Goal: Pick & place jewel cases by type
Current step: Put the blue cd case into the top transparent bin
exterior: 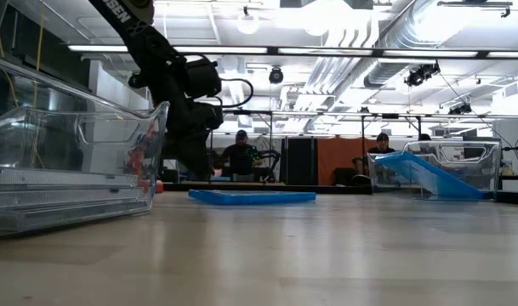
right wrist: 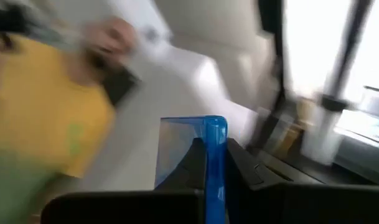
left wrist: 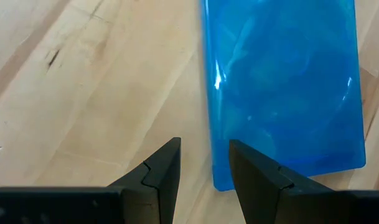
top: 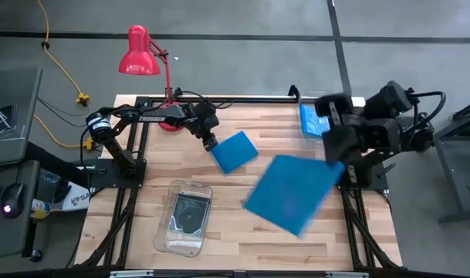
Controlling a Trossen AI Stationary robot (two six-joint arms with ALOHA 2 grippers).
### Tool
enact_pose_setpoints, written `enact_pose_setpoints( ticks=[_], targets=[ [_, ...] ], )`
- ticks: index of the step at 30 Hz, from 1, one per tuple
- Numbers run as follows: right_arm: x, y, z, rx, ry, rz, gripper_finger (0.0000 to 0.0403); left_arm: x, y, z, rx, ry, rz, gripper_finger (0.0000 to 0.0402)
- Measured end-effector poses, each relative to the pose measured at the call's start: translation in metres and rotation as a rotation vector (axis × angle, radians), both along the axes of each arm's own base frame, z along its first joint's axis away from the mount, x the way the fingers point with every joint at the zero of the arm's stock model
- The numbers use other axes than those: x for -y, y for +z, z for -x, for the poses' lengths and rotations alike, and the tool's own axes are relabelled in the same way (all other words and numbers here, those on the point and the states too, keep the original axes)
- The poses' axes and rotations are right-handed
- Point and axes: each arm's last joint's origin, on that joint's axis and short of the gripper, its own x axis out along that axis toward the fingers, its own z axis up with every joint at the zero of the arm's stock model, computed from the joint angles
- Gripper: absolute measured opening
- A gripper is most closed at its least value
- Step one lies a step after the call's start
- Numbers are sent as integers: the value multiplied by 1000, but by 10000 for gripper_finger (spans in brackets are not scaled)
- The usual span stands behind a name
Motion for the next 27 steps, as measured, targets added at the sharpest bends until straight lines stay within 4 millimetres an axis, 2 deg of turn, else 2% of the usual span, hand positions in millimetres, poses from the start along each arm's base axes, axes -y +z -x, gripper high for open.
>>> enact_pose_setpoints(
  ticks=[7,12,17,27],
  targets=[
    [-3,-4,7,-23,321,184,9,7,-3,-4,-11,-38,-2,133],
    [-4,-8,5,-81,348,203,14,13,-5,-7,-19,-57,-1,133],
    [-3,-11,-2,-111,213,135,5,14,-6,-9,-11,-64,4,133],
    [11,-10,-16,-218,-326,-228,5,14,-6,-9,-9,-65,10,133]
  ],
)
